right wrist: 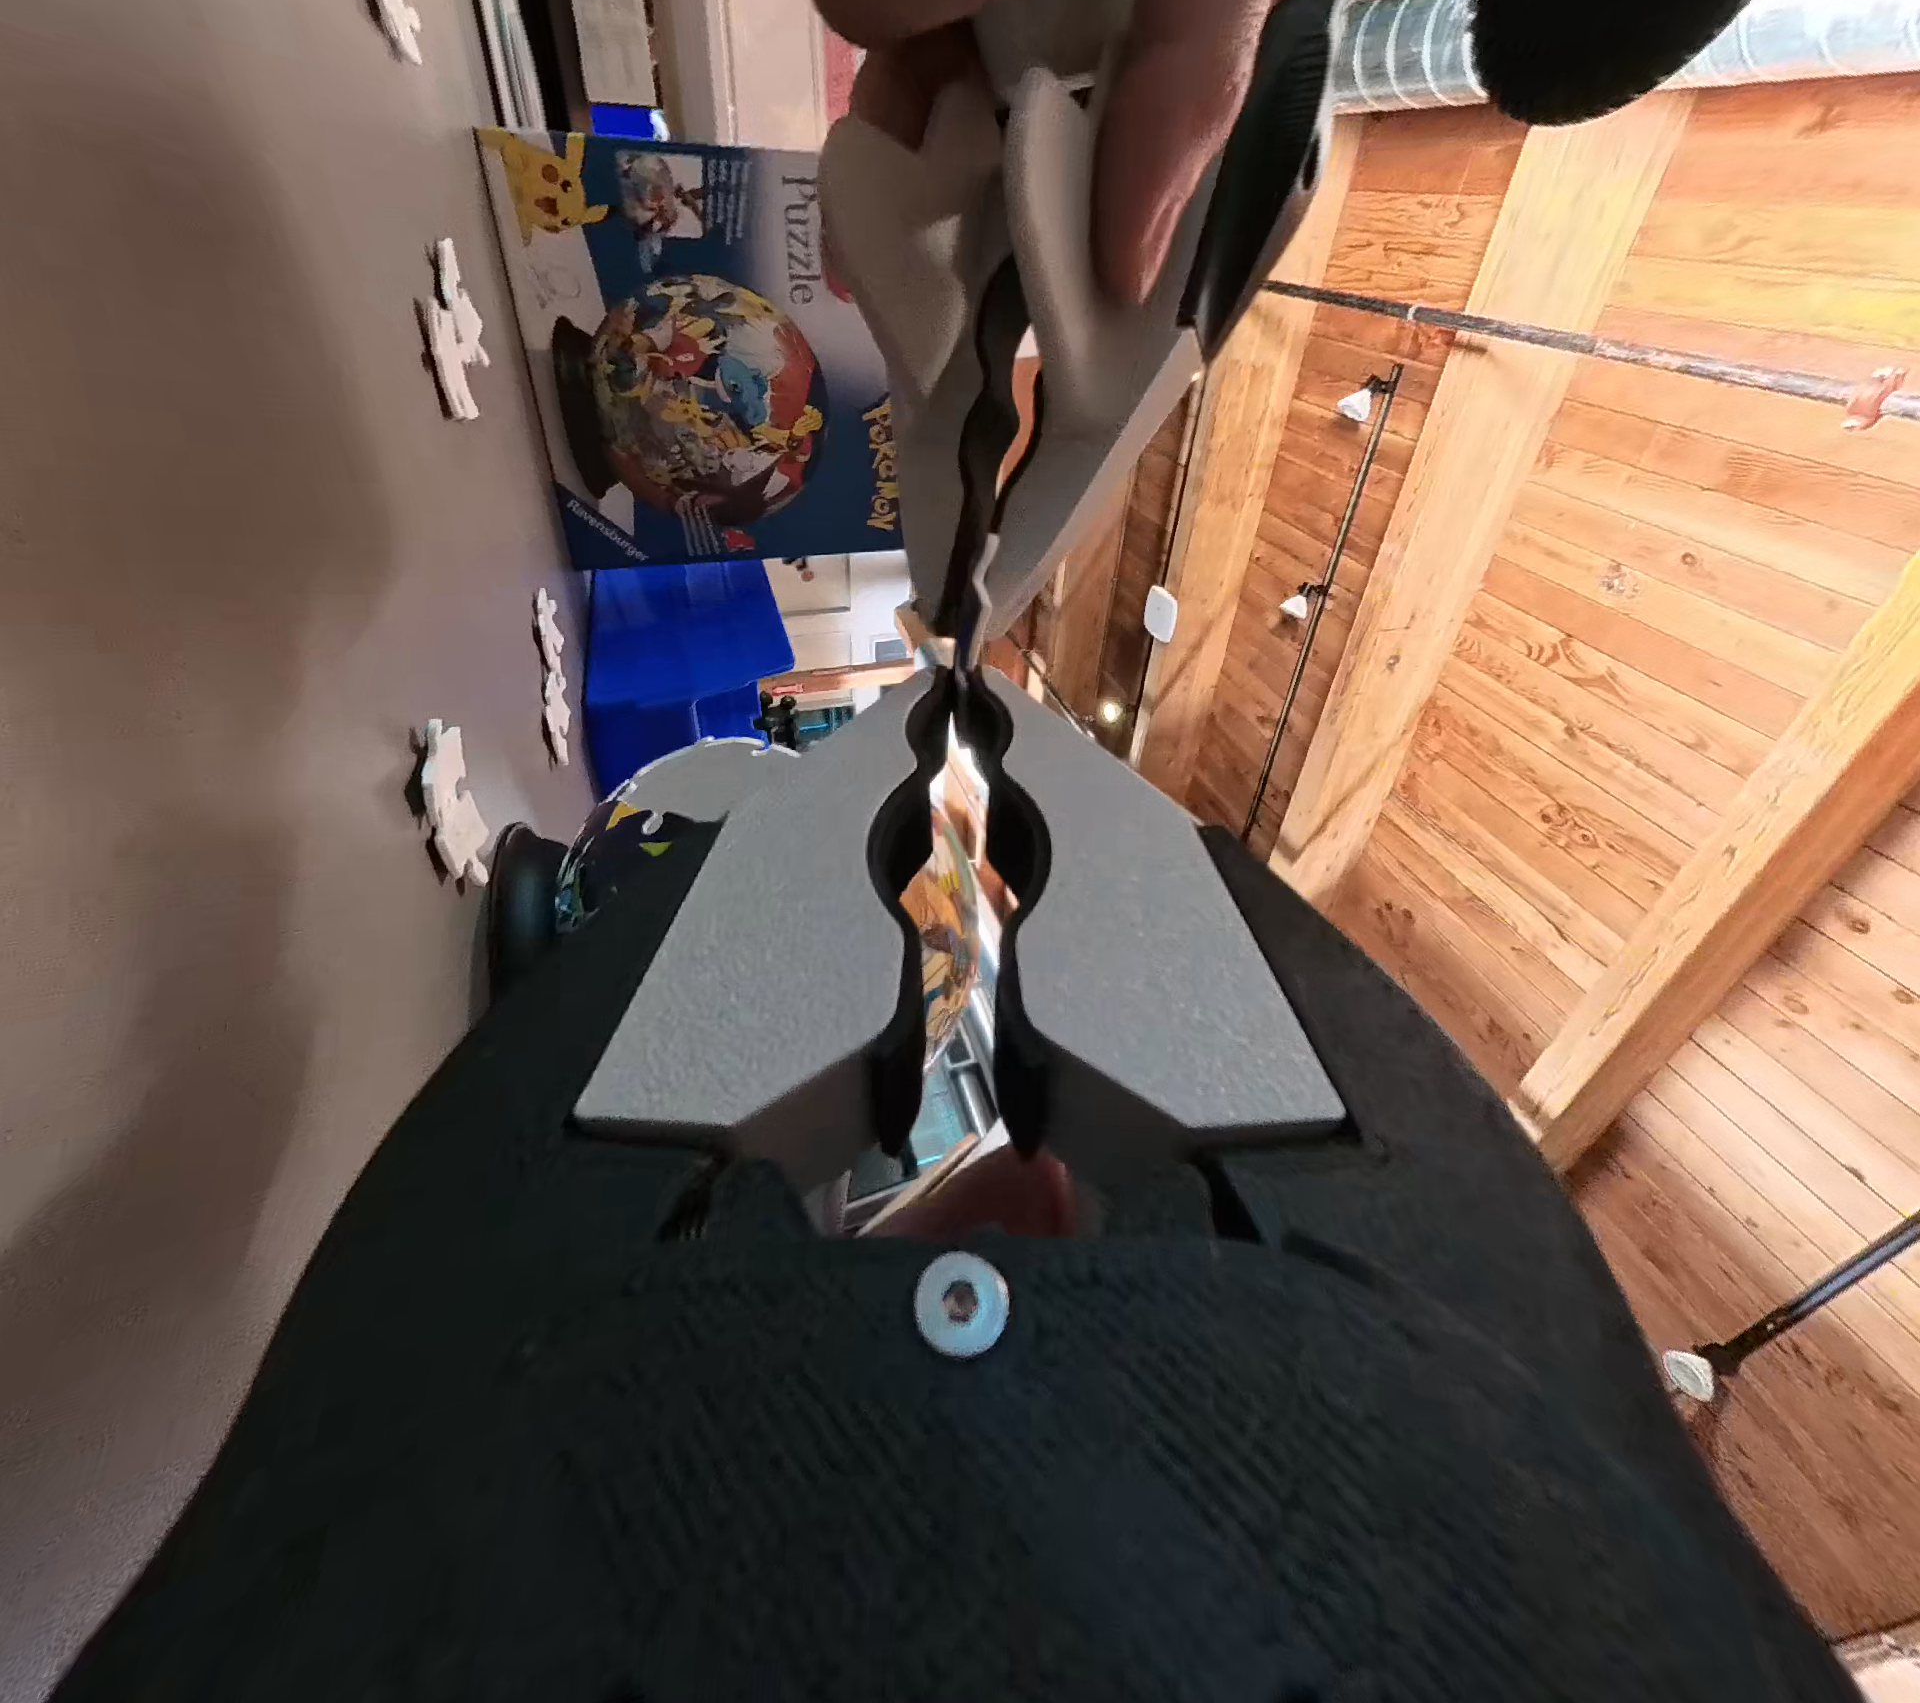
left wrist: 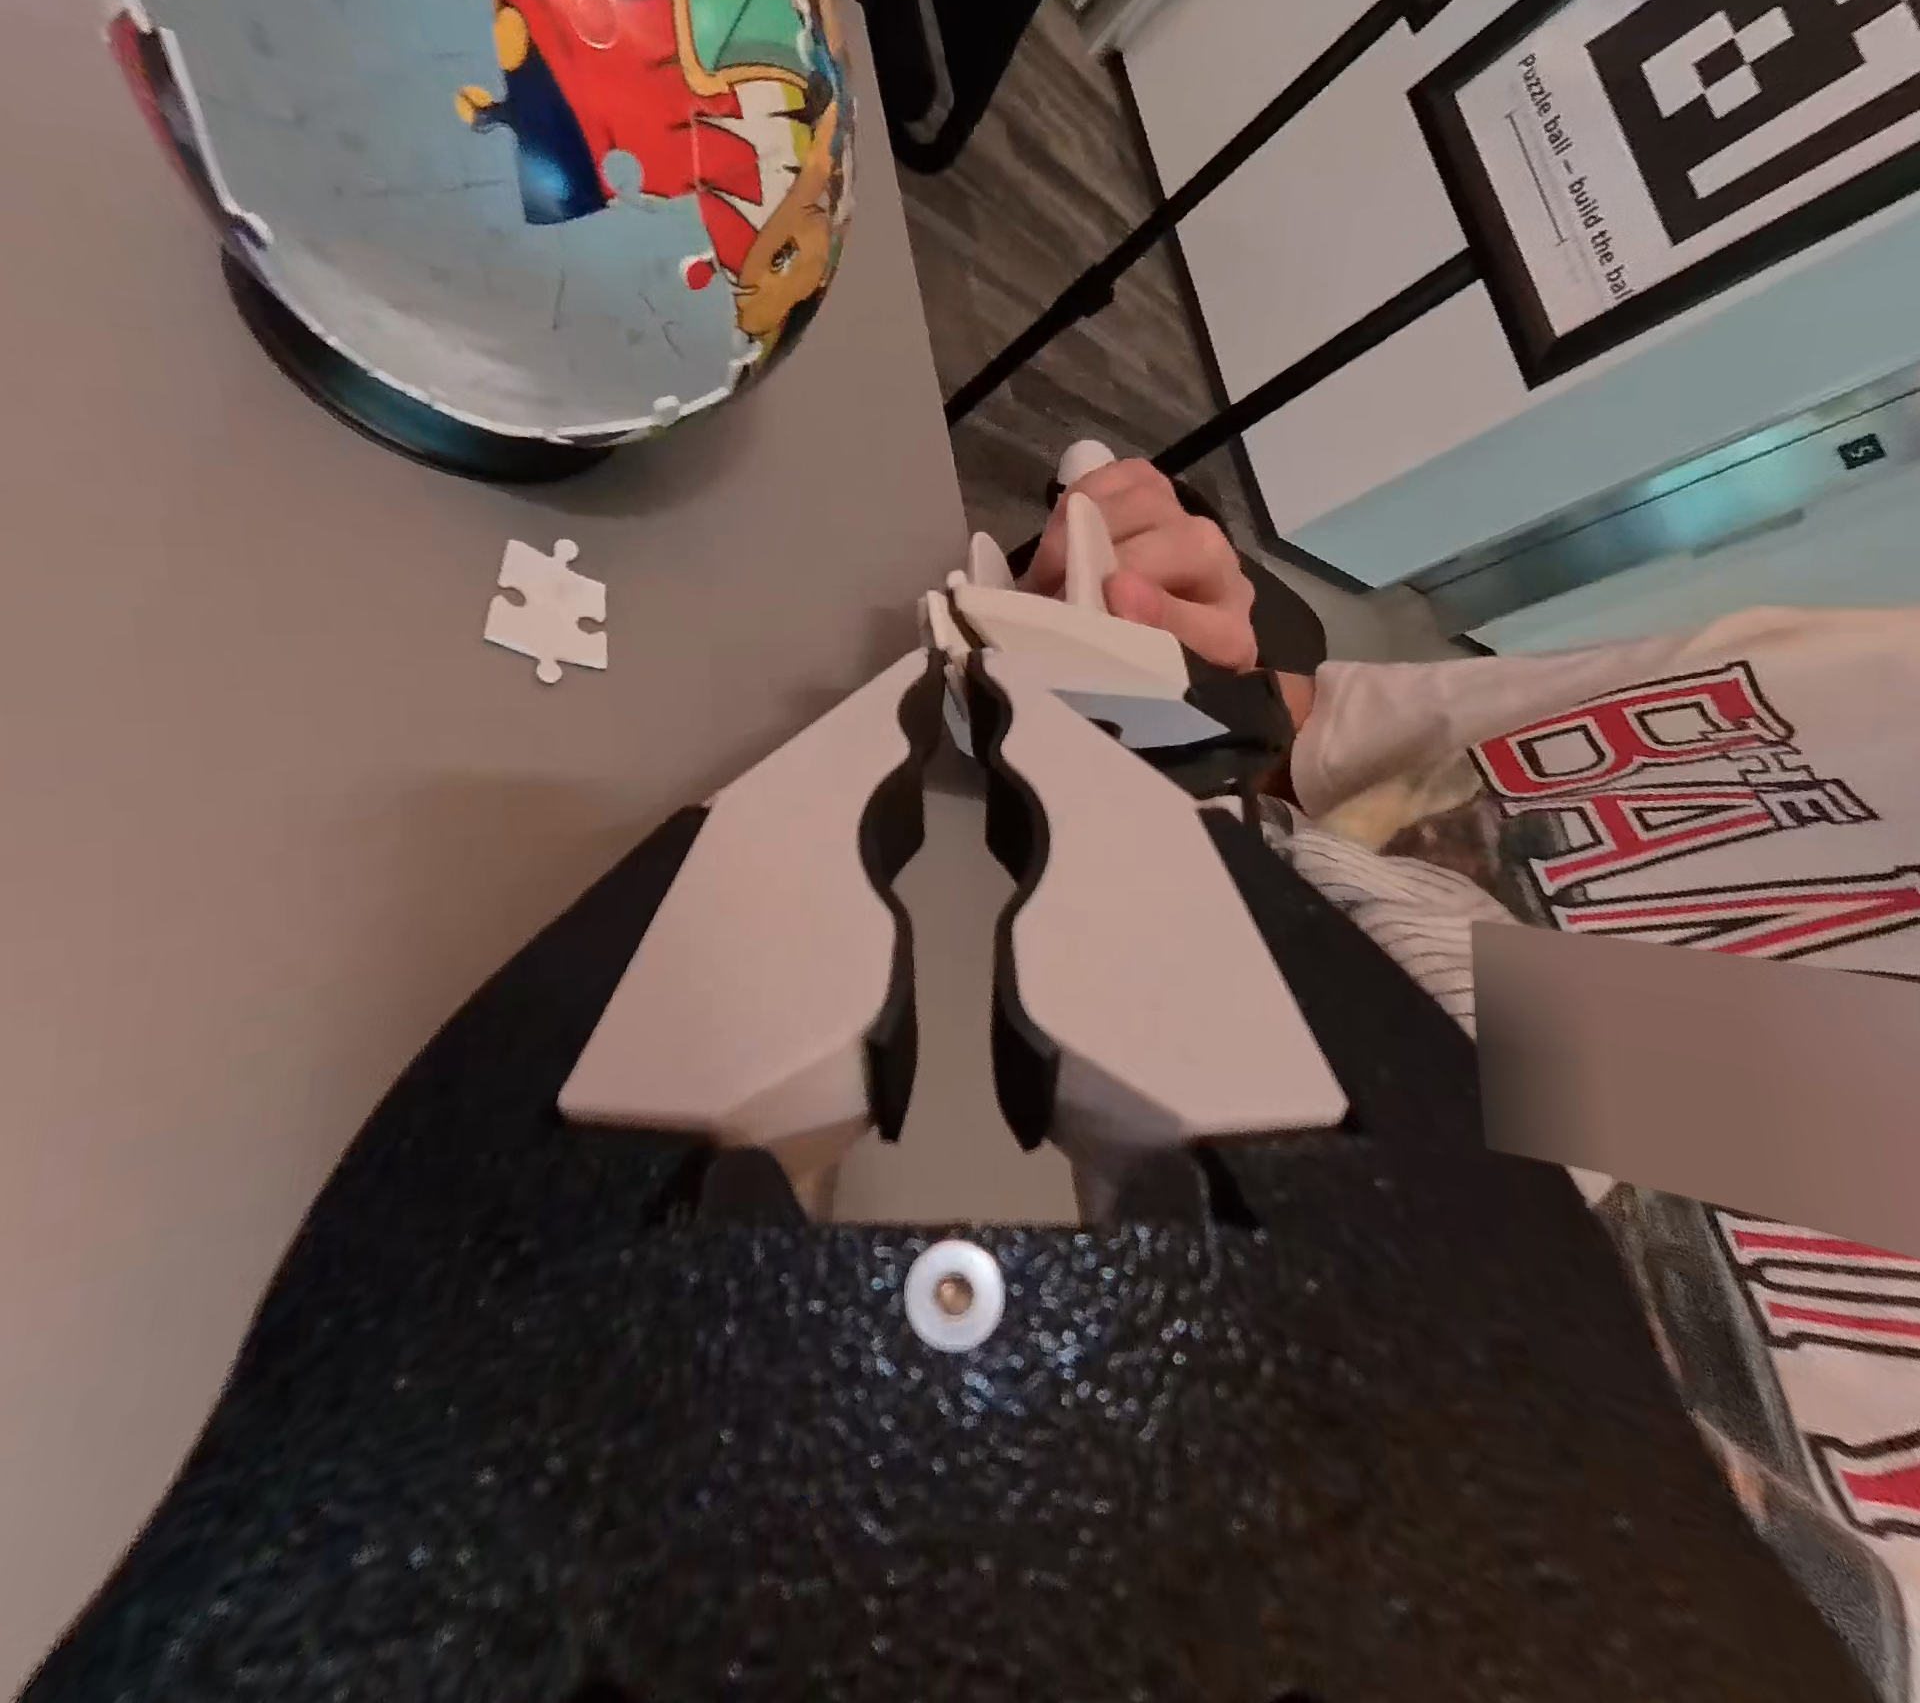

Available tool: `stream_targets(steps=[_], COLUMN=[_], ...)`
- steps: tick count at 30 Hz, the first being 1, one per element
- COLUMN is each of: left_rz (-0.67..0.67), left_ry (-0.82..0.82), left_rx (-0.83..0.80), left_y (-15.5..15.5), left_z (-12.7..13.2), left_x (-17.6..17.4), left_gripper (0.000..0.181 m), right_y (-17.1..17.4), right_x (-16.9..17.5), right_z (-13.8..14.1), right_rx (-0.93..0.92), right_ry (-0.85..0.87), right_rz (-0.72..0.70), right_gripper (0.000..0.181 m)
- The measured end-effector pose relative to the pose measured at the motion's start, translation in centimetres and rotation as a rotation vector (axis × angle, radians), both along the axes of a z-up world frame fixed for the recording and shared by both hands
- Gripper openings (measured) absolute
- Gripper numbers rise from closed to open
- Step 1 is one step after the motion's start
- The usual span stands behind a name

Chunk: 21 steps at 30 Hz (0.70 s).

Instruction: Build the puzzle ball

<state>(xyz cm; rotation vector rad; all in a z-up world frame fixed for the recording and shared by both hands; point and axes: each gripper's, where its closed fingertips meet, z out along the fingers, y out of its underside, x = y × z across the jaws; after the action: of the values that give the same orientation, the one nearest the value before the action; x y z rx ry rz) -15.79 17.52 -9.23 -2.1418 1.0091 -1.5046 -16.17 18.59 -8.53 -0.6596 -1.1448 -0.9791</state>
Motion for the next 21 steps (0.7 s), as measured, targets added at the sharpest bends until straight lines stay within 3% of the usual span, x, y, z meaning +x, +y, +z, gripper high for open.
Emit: stream_targets(steps=[7, 11, 15, 21], left_rz=[0.071, 0.179, 0.279, 0.396], left_ry=[-0.047, -0.047, -0.005, -0.018], left_rx=[0.009, 0.015, 0.039, 0.022], left_y=[1.1, 3.0, 4.7, 6.6], left_z=[-0.2, -0.6, -2.0, -2.7], left_x=[0.4, 0.3, -0.2, -0.4], left_gripper=[0.0, 0.0, 0.0, 0.0], right_y=[0.8, 1.4, 1.7, 2.4], right_x=[0.3, 1.0, 1.2, 0.6], right_z=[-0.4, 0.0, -0.7, -2.4], right_rx=[-0.03, -0.03, -0.091, -0.181], right_ry=[-0.009, 0.046, 0.07, 0.063], right_rz=[-0.005, -0.019, -0.018, -0.023], right_gripper=[0.002, 0.029, 0.035, 0.029])
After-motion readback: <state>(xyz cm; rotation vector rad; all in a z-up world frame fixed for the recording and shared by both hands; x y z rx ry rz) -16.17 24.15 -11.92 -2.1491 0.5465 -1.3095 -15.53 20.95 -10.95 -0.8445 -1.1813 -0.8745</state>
